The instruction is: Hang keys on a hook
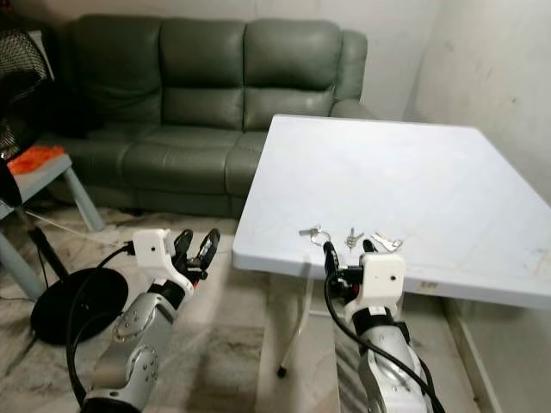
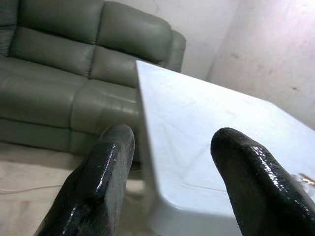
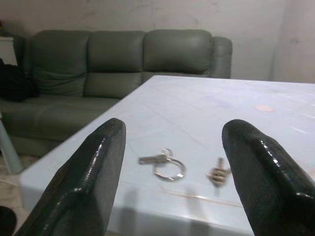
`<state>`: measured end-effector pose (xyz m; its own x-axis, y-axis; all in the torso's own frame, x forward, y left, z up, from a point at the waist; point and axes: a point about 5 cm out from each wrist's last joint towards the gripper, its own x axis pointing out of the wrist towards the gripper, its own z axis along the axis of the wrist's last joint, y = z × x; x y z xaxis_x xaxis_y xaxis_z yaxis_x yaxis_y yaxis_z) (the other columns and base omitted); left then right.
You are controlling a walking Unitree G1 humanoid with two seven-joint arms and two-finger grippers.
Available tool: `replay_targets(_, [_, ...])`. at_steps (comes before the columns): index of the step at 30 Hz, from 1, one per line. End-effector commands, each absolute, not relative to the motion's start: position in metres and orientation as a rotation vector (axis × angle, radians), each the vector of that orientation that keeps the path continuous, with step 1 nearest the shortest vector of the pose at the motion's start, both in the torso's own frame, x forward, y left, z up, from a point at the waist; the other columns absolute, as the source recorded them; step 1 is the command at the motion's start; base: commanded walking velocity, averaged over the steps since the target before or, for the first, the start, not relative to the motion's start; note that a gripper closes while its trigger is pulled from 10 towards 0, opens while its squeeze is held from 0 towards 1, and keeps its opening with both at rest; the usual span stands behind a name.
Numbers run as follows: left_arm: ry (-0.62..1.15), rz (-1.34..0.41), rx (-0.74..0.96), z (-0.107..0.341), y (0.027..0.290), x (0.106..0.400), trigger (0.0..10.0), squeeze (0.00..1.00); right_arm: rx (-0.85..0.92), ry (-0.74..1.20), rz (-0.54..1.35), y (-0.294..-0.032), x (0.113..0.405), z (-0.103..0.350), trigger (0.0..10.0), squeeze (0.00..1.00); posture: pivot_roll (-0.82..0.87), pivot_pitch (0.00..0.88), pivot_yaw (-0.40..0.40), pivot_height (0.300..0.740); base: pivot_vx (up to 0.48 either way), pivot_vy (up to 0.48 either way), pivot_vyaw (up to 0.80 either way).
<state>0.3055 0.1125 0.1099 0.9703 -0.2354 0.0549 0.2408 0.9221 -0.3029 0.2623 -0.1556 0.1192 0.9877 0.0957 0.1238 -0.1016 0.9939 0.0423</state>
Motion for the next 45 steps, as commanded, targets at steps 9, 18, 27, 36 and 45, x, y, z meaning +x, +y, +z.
replay_targets(9, [-0.017,-0.226,-0.313,0.111,0.118,0.307,10.0,0.0,0.052,-0.133,0.115,-0.152,0.264,0.123,10.0,0.0,-0.07,0.0,-0.024,0.74,0.29,0.0,0.0])
replay_targets(18, [-0.016,-0.228,-0.315,0.111,0.117,0.307,10.0,0.0,0.051,-0.134,0.114,-0.152,0.265,0.123,10.0,0.0,-0.07,0.0,-0.025,0.74,0.29,0.0,0.0])
replay_targets(27, [-0.02,-0.235,-0.317,0.112,0.115,0.307,10.0,0.0,0.051,-0.136,0.114,-0.151,0.265,0.123,10.0,0.0,-0.07,0.0,-0.023,0.74,0.289,0.0,0.0])
replay_targets(36, [-0.025,-0.243,-0.307,0.111,0.112,0.304,10.0,0.0,0.093,-0.112,0.106,-0.151,0.264,0.12,10.0,0.0,-0.07,0.0,-0.025,0.74,0.032,0.0,0.0])
replay_targets(45, [-0.029,-0.291,-0.279,0.11,0.108,0.301,10.0,0.0,0.114,-0.119,0.124,-0.15,0.264,0.121,10.0,1.0,-0.07,0.0,-0.026,0.74,0.0,0.0,0.0])
